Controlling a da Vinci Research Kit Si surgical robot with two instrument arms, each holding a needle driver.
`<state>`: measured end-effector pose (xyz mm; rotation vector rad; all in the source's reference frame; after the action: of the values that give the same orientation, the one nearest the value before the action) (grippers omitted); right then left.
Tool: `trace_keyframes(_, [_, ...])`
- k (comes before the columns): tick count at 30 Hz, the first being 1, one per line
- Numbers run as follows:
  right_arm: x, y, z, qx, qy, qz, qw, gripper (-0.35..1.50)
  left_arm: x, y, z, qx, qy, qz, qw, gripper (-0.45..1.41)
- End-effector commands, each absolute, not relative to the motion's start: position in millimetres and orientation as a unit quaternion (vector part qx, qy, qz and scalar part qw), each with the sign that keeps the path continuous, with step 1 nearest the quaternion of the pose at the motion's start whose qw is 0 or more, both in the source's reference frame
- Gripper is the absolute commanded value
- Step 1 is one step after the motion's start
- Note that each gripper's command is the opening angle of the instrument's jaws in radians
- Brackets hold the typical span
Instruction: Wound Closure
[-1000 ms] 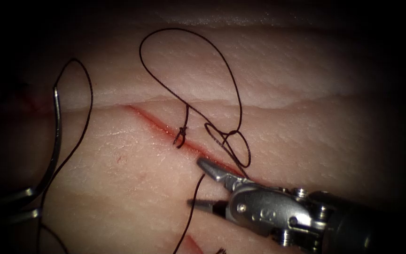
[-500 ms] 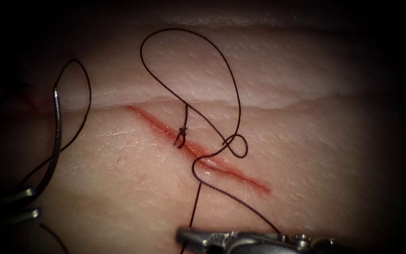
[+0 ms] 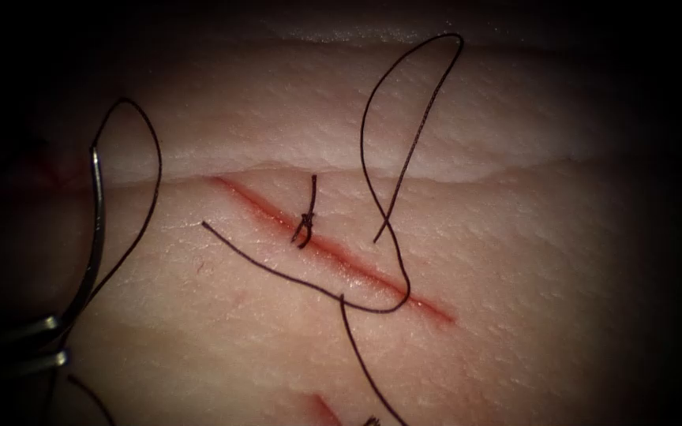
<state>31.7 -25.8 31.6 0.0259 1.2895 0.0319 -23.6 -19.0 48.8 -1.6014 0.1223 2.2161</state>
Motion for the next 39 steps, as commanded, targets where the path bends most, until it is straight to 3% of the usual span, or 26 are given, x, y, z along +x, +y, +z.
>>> trace_keyframes(1, [31.4,-24.0,33,-0.001,0.594,0.013,0.804,1.23,-24.1,-19.1,49,-0.574,0.044,0.793,0.201,-0.45])
trace_keyframes(8, [29.2,-20.6,38,-0.041,0.558,0.015,0.829,1.26,-24.1,-19.2,49,-0.574,0.044,0.793,0.201,-0.45])
trace_keyframes(10, [28.6,-20.2,39,-0.046,0.560,0.019,0.827,1.21,-24.1,-19.1,50,-0.574,0.044,0.793,0.200,-0.45])
trace_keyframes(11, [27.7,-19.6,39,-0.055,0.567,0.025,0.821,1.08,-24.1,-19.2,50,-0.574,0.044,0.793,0.200,-0.45])
trace_keyframes(13, [26.5,-18.4,39,-0.059,0.580,0.054,0.811,1.06,-24.2,-19.2,50,-0.573,0.042,0.793,0.202,-0.45])
trace_keyframes(16, [24.7,-16.7,39,-0.071,0.590,0.085,0.799,1.06,-24.4,-19.3,50,-0.572,0.043,0.794,0.201,-0.45])
trace_keyframes(17, [24.0,-16.1,39,-0.084,0.570,0.101,0.811,1.15,-24.5,-19.3,50,-0.571,0.042,0.795,0.200,-0.45])
trace_keyframes(22, [24.6,-16.2,40,-0.087,0.516,0.044,0.851,1.21,-24.8,-19.5,50,-0.572,0.040,0.795,0.197,-0.45])
trace_keyframes(39, [24.5,-21.1,44,-0.046,0.516,-0.004,0.855,1.26,-24.7,-19.5,50,-0.573,0.040,0.795,0.197,-0.45])
